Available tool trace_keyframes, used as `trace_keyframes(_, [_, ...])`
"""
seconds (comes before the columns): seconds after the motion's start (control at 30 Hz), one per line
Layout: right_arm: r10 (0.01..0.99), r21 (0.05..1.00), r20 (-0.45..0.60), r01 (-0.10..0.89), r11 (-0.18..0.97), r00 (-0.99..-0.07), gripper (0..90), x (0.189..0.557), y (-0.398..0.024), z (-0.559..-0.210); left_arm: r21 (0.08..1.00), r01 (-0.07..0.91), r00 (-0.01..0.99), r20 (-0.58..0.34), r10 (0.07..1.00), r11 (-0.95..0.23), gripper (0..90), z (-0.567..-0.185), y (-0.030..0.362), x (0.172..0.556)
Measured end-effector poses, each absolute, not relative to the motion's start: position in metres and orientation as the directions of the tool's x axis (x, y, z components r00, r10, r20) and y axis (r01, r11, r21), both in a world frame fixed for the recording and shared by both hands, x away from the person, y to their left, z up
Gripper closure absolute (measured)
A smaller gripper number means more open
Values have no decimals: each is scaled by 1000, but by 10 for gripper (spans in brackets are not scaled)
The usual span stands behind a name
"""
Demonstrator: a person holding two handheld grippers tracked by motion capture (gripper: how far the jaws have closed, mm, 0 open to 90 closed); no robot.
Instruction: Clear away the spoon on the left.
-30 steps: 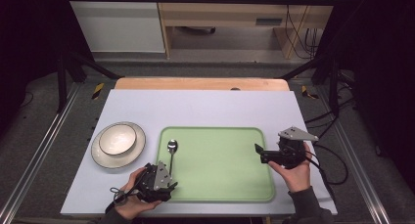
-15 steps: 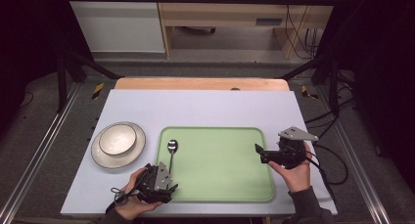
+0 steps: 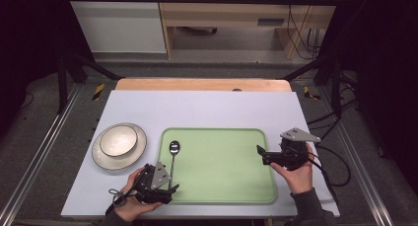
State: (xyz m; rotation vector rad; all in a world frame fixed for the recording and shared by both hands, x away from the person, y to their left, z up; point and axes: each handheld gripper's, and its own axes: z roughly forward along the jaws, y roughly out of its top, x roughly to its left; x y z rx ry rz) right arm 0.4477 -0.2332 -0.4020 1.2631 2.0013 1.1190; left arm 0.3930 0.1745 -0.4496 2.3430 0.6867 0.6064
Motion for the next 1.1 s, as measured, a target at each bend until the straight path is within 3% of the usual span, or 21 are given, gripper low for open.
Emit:
trace_keyframes(0.47, [905, 863, 5, 460, 211, -425, 20, 447, -236, -400, 796, 381, 648, 134, 750, -471, 233, -434, 211, 397])
trace_keyframes(1.1, [916, 871, 6, 453, 192, -401, 17, 445, -243, -396, 862, 400, 512, 73, 856, -313, 192, -427, 257, 397])
